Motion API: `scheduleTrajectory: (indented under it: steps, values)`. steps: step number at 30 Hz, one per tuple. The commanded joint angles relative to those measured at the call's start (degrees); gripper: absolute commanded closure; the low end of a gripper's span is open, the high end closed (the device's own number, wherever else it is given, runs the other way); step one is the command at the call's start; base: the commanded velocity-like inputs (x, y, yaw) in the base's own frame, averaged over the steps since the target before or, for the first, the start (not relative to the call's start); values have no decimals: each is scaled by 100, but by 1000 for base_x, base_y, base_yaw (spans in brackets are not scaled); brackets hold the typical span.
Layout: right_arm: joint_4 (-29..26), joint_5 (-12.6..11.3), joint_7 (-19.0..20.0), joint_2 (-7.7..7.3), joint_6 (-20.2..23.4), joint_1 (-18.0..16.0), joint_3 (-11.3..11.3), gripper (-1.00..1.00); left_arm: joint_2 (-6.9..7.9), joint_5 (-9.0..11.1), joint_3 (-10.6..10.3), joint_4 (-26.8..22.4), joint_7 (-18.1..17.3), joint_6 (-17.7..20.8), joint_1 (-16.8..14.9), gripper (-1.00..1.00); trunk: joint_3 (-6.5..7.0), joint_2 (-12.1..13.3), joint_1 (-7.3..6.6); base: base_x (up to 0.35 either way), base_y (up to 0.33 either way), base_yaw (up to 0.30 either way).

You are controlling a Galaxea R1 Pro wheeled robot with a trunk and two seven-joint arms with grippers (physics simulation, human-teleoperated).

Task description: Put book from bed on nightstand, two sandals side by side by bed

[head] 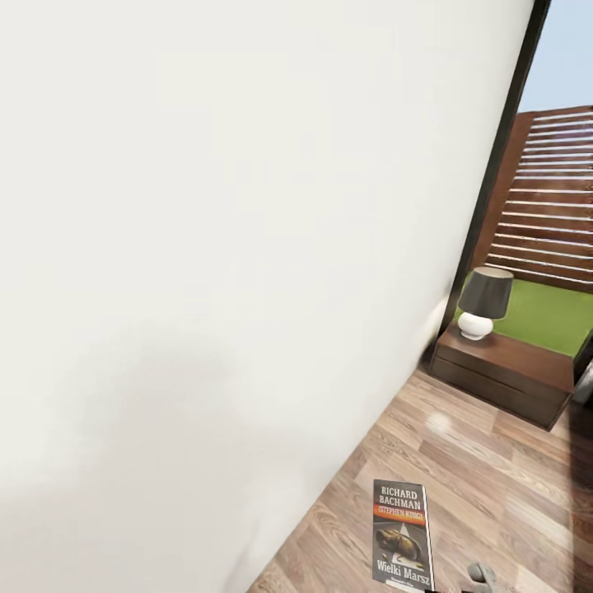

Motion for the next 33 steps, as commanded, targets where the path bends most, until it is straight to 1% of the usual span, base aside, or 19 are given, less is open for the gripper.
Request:
scheduleTrajectory:
  steps: [1,10,33]
  values:
    - [-3,-71,11,-3,61,-7,23,100,2,-51,49,1,-18,-18,-3,-100,-8,-7,1,8,0,-245]
    - [-3,-71,9,-5,61,-7,23,100,2,-43,57,-1,-18,-19,-3,-100,-8,-7,1,143,21,-244]
    - [-2,-71,9,-6,61,-7,23,100,2,-43,49,1,-18,-19,-3,-100,-8,-7,1,4,1,-244]
